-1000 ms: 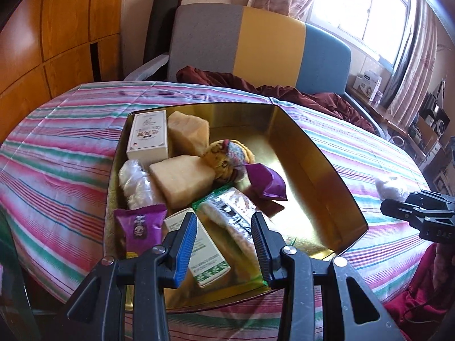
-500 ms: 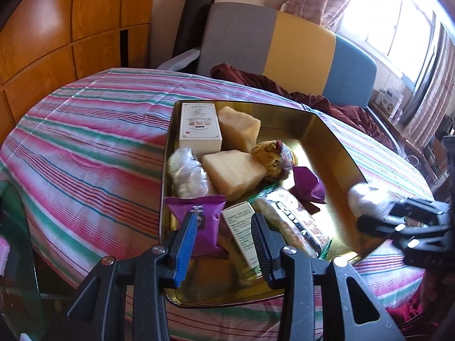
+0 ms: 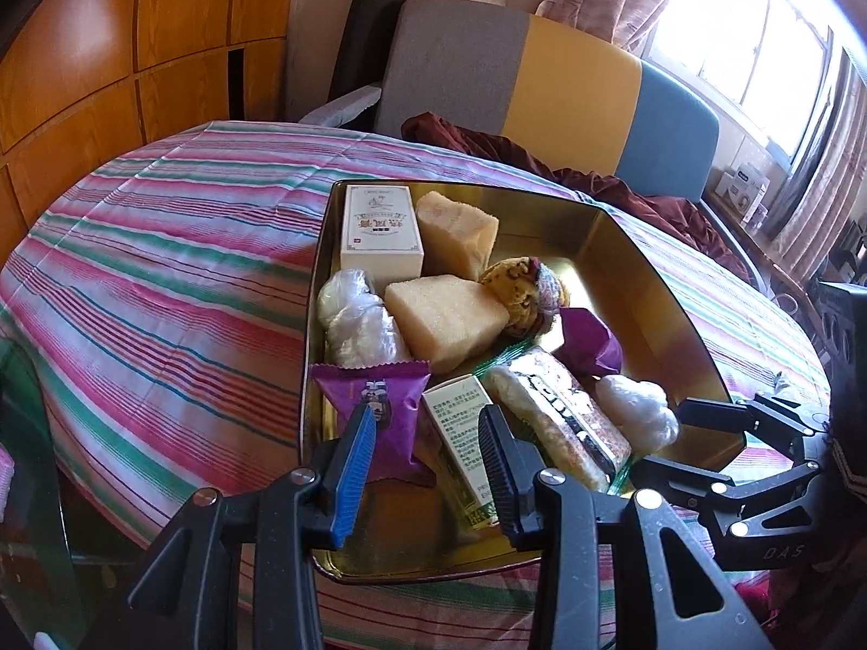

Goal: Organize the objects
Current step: 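Carry the plastic-wrapped bundle into the tin and open the right gripper, then grasp the white knit sock with the left gripper while the right gripper moves to the cracker packet, then lift the white sock with the left gripper while the right gripper grasps the WEIDAN cracker packet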

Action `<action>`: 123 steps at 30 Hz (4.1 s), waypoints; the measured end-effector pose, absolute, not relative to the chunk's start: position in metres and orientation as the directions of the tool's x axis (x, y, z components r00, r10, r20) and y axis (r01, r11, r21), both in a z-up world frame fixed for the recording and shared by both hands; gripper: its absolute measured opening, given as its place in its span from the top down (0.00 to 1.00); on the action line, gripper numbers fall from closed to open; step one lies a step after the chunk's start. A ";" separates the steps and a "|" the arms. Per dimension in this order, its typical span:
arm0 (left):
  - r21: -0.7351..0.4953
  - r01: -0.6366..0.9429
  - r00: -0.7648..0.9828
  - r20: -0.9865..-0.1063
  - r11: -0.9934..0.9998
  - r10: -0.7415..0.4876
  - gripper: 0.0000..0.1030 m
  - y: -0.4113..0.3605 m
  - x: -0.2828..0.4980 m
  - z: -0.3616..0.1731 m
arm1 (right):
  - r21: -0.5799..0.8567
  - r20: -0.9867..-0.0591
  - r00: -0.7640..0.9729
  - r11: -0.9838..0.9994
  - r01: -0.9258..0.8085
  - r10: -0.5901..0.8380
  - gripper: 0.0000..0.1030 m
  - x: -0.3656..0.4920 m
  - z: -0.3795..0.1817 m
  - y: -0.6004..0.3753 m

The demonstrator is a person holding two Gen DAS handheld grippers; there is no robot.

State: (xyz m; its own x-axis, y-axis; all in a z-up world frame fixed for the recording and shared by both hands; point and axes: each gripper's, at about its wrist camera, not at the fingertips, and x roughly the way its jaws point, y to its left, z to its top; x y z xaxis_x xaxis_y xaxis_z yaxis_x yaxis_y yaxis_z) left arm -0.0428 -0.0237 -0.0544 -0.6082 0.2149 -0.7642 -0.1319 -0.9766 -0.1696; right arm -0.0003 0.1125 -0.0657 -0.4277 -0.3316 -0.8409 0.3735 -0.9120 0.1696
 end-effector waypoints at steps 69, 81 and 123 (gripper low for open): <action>-0.197 -0.839 -0.165 -0.797 -0.507 0.581 0.57 0.363 -0.014 -0.052 | 0.404 -0.776 -0.613 -0.627 -0.666 0.151 0.12 0.076 -0.038 0.531; -0.156 -0.887 -0.125 -0.824 -0.434 0.552 0.37 0.451 -0.027 -0.074 | 0.450 -0.772 -0.628 -0.610 -0.652 0.102 0.11 0.075 -0.043 0.538; -0.312 -0.795 -0.182 -0.696 -0.520 0.695 0.46 0.321 -0.015 -0.107 | 0.071 -0.870 -0.444 -0.838 -0.541 0.212 0.11 0.014 -0.079 0.510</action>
